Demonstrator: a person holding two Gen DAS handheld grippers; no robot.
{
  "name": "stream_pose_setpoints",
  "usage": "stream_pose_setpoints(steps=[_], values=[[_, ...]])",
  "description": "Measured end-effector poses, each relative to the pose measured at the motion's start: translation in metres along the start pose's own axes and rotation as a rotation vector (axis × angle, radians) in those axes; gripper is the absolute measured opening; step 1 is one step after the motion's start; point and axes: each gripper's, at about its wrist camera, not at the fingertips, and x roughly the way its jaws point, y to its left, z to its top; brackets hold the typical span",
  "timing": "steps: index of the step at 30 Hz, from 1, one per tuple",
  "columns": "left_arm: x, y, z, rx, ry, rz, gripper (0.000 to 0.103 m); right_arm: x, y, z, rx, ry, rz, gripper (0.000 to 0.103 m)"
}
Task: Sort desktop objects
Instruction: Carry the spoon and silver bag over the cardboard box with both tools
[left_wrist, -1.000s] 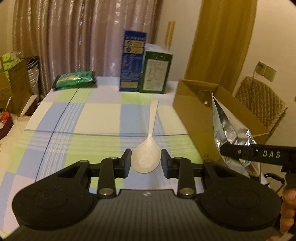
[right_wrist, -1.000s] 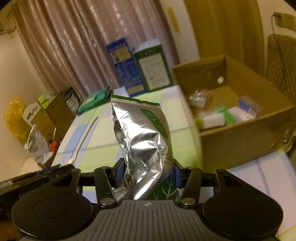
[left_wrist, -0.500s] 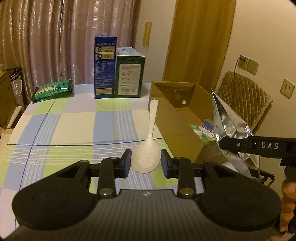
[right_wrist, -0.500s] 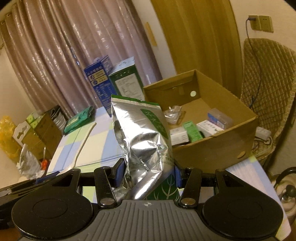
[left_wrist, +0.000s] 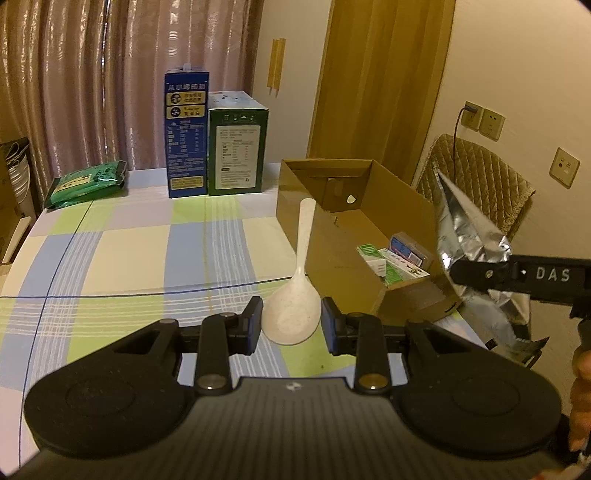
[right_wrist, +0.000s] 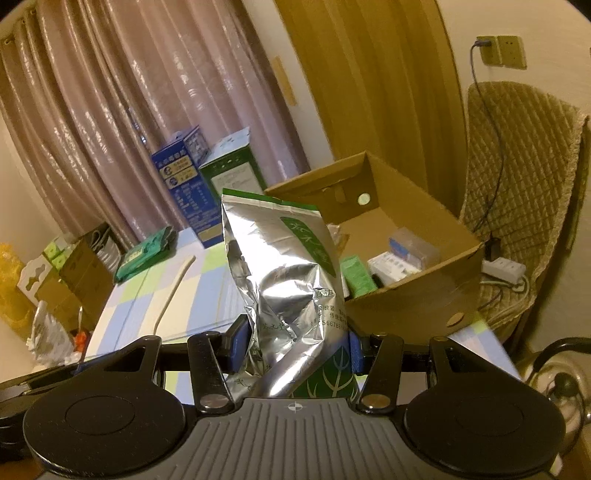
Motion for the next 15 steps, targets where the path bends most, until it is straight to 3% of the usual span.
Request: stream_pose_setpoints(steps=[15], values=[[0.059, -0.059, 0.053, 0.034, -0.015, -0.086, 0.028, 0.015, -0.055, 0.064, -0.01, -0.023, -0.041, 0.049]])
